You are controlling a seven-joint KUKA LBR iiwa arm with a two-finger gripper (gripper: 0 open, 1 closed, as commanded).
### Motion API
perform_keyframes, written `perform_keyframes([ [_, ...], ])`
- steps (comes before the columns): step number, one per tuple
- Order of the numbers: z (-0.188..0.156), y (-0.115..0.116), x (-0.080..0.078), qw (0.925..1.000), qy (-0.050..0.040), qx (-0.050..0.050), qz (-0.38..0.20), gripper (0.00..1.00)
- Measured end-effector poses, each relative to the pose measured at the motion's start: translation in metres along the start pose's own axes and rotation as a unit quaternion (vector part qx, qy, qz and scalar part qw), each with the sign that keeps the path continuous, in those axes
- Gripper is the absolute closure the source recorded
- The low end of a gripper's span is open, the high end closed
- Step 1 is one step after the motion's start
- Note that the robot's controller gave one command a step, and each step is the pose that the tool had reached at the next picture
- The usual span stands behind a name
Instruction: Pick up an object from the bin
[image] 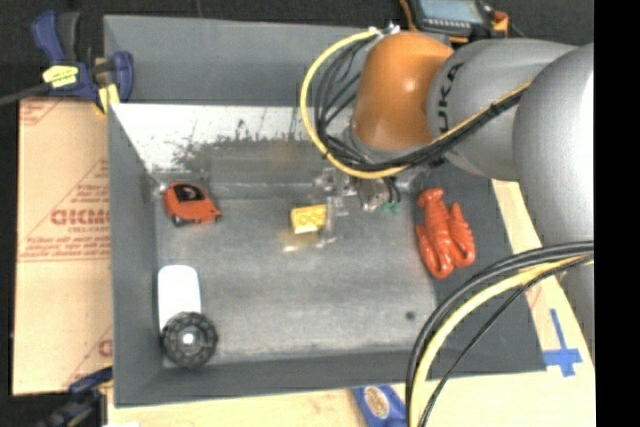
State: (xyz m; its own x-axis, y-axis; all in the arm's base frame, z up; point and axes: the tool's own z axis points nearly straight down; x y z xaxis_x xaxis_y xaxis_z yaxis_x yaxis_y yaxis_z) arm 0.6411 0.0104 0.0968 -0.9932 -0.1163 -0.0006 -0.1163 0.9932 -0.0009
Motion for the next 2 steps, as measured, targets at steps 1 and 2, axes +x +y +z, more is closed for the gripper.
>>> perform_keyframes([
  [1, -0.022, 0.000, 0.001, 1.0000, 0.0028, 0.000, 0.000, 1.00],
  [2, -0.045, 0.000, 0.000, 1.0000, 0.0003, 0.000, 0.000, 1.00],
])
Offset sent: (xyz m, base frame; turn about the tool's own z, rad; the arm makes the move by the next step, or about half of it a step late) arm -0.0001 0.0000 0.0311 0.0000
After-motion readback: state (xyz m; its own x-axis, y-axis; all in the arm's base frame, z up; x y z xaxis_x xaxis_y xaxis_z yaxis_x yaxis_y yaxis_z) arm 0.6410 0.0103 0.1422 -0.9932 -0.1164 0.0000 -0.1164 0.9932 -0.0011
